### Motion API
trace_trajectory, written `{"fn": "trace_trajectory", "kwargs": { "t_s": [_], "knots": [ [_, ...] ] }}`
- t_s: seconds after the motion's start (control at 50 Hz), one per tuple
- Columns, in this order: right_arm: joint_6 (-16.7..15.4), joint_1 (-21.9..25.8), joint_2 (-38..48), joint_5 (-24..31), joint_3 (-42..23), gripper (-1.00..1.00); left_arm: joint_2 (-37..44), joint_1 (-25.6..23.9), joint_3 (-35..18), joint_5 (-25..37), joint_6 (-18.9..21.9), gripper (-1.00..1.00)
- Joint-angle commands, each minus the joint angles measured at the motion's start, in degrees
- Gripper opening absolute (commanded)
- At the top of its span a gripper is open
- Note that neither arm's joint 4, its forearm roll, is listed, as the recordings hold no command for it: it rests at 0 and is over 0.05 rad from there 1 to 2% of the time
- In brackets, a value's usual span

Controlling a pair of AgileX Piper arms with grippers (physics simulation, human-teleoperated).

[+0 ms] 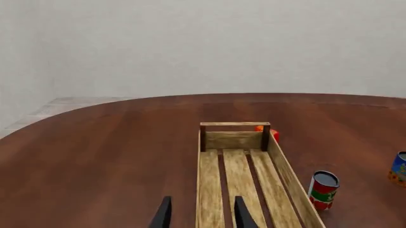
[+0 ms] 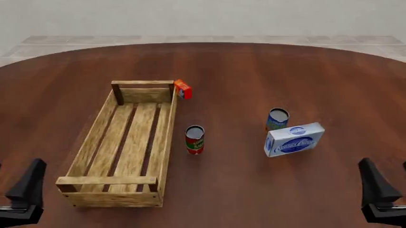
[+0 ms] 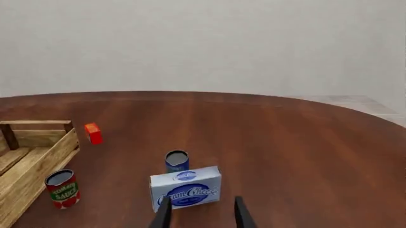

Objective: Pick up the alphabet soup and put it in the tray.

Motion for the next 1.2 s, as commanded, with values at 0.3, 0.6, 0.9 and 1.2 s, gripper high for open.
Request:
{"fn": "trace_trajectory", "kwargs": {
  "t_s": [0.3, 0.6, 0.9, 1.2],
  "knots": [
    [-2.91, 1.87, 14.33, -8.37, -3.16, 1.00, 0.00, 0.00, 0.00, 0.00, 0.00, 1.00],
    [-6.18, 10.34, 35.36, -13.03, -16.38, 1.00, 0.00, 0.00, 0.00, 0.00, 0.00, 1.00],
    [-5.26, 10.09, 43.57, -7.28, -27.89, 1.00, 0.00, 0.00, 0.00, 0.00, 0.00, 1.00],
    [-2.28, 9.53, 49.93, -4.06, -33.63, 1.00, 0.00, 0.00, 0.00, 0.00, 0.00, 1.00]
  ]
}}
